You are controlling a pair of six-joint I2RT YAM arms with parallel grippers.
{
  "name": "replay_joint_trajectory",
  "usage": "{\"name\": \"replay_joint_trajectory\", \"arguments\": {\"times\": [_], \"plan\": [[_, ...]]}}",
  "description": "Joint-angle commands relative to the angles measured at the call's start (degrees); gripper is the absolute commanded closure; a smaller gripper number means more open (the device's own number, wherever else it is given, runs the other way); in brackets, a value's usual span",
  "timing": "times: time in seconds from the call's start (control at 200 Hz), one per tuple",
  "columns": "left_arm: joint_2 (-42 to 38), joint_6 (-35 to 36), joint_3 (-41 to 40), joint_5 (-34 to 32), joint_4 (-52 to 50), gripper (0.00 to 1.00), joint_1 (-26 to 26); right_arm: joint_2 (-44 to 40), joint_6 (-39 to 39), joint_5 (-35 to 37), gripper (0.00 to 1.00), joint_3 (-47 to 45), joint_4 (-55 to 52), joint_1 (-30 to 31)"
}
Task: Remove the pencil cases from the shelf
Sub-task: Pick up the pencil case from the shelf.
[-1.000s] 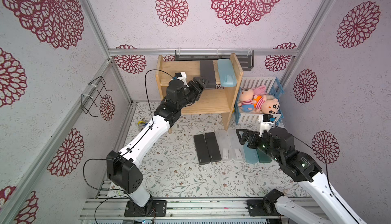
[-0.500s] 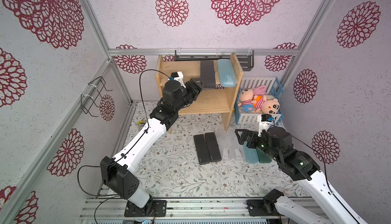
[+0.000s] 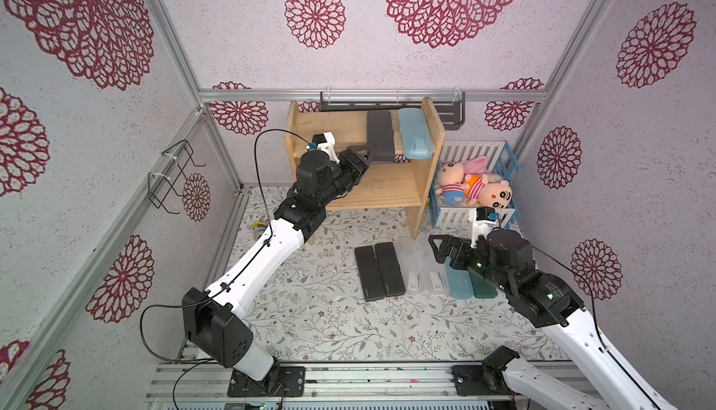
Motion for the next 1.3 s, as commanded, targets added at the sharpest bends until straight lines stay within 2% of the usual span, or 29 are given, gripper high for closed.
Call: {"name": "replay_joint_trajectory", "arguments": {"times": [0.0, 0.32, 0.56, 0.76, 0.936, 1.081, 1.176, 1.296], "plan": [[-0.4, 1.3, 1.0, 0.0, 0.8, 0.66, -0.3, 0.0, 0.0, -0.3, 0.01, 2.3, 1.2, -0.3], [0.4, 0.5, 1.6, 0.0, 1.4, 0.66, -0.2, -0.6, 0.0, 0.3, 0.01, 2.4, 0.4, -0.3], [1.0, 0.2, 2.3, 0.4, 1.6, 0.75, -0.3, -0.7, -0.2, 0.4, 0.01, 2.5, 0.6, -0.3], [0.8, 0.3, 2.0, 0.5, 1.7, 0.75, -0.3, -0.4, -0.3, 0.4, 0.01, 2.5, 0.7, -0.3], [0.7, 0.2, 1.3, 0.4, 2.3, 0.9, -0.3, -0.4, -0.5, 0.5, 0.01, 2.4, 0.5, -0.3], [0.6, -0.3, 0.5, 0.5, 3.2, 0.91, -0.3, -0.5, -0.6, 0.9, 0.01, 2.4, 0.4, -0.4], [0.4, -0.2, 0.2, 0.4, 3.3, 1.0, -0.3, -0.3, -0.7, 0.8, 0.01, 2.4, 0.6, -0.3], [-0.5, 0.0, -0.7, -0.4, 3.4, 1.0, -0.3, 0.0, -0.7, 0.7, 0.01, 2.4, 0.7, -0.3]]}}
